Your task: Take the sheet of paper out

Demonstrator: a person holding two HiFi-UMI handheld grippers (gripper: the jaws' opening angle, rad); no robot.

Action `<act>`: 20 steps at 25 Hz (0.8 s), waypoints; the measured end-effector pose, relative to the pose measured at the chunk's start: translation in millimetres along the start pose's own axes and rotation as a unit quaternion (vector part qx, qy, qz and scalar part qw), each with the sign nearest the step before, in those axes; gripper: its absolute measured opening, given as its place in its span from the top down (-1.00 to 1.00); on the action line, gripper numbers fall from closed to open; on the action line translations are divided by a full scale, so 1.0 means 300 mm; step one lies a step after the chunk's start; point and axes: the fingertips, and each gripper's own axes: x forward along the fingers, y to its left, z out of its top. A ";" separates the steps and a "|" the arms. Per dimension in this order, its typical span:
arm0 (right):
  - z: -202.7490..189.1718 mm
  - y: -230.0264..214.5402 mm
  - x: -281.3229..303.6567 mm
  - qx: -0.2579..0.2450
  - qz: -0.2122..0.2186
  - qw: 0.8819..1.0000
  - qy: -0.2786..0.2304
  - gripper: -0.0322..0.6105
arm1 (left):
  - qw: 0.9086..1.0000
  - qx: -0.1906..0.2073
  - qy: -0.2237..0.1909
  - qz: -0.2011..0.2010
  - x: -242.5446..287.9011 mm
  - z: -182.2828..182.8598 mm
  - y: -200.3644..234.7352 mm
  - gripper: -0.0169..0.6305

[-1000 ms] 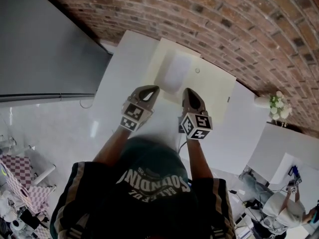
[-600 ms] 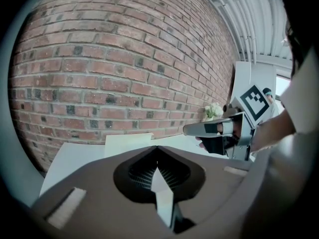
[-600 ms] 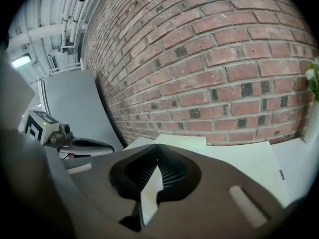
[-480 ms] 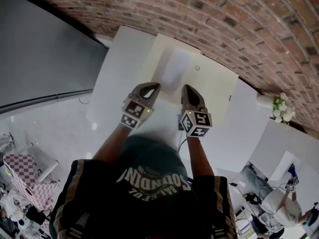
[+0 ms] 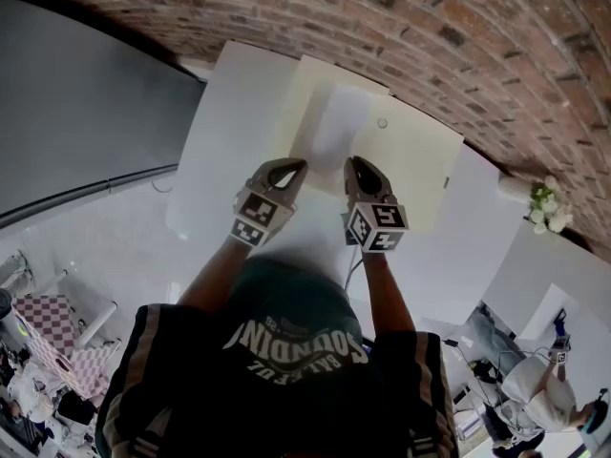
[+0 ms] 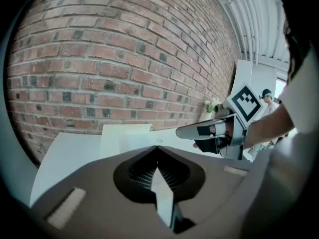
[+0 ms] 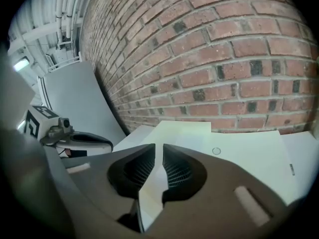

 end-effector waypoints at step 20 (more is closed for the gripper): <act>-0.110 -0.159 0.136 0.047 -0.033 0.989 0.137 0.59 | 1.000 -0.024 0.008 0.011 -0.007 -0.050 0.040 0.91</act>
